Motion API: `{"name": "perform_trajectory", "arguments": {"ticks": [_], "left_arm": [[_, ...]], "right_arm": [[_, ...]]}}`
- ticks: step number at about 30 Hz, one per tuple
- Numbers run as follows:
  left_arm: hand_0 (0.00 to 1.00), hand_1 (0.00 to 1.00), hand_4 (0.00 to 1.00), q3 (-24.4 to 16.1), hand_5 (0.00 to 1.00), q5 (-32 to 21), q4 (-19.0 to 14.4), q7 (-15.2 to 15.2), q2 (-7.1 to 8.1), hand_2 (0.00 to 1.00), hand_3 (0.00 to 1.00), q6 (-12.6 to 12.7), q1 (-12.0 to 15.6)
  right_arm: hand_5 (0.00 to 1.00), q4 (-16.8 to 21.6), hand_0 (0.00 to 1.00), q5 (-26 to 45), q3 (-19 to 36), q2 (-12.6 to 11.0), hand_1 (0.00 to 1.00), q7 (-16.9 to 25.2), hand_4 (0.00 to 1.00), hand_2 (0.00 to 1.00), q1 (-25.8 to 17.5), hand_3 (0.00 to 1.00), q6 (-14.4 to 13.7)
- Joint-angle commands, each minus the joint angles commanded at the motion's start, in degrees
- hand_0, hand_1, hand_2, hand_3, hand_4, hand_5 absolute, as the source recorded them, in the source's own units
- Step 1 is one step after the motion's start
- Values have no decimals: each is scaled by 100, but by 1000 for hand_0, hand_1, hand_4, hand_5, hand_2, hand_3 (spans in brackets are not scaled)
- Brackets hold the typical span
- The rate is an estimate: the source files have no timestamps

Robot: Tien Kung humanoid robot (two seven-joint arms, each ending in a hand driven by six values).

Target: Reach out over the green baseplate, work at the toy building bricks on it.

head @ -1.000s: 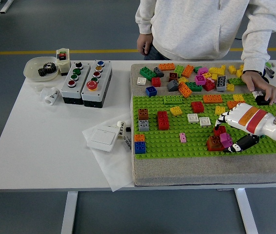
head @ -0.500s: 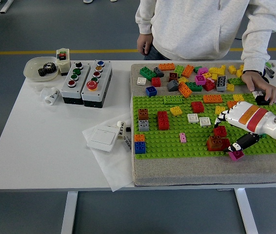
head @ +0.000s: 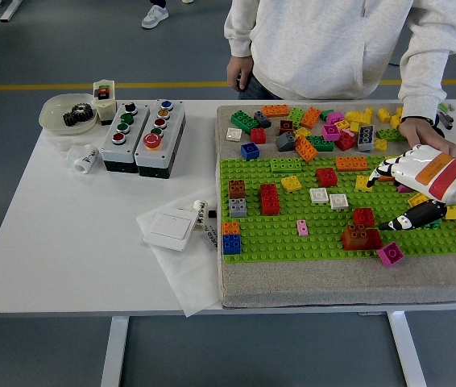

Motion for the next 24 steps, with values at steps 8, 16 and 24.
{"name": "perform_trajectory", "arguments": {"ticks": [8, 16, 24], "left_arm": [[759, 791, 790, 30, 691, -52, 0, -4, -1, 842, 754, 9, 9], [759, 790, 792, -9, 694, -2, 0, -12, 10, 842, 748, 14, 2], [759, 791, 789, -90, 690, 92, 0, -9, 9, 842, 746, 11, 9]], "right_arm": [[482, 231, 178, 512, 960, -82, 400, -235, 933, 583, -628, 532, -351], [477, 609, 191, 1132, 1971, -32, 399, -346, 800, 529, -1373, 497, -670], [479, 997, 203, 2115, 2926, 192, 394, -410, 783, 521, -2088, 492, -1030]]}}
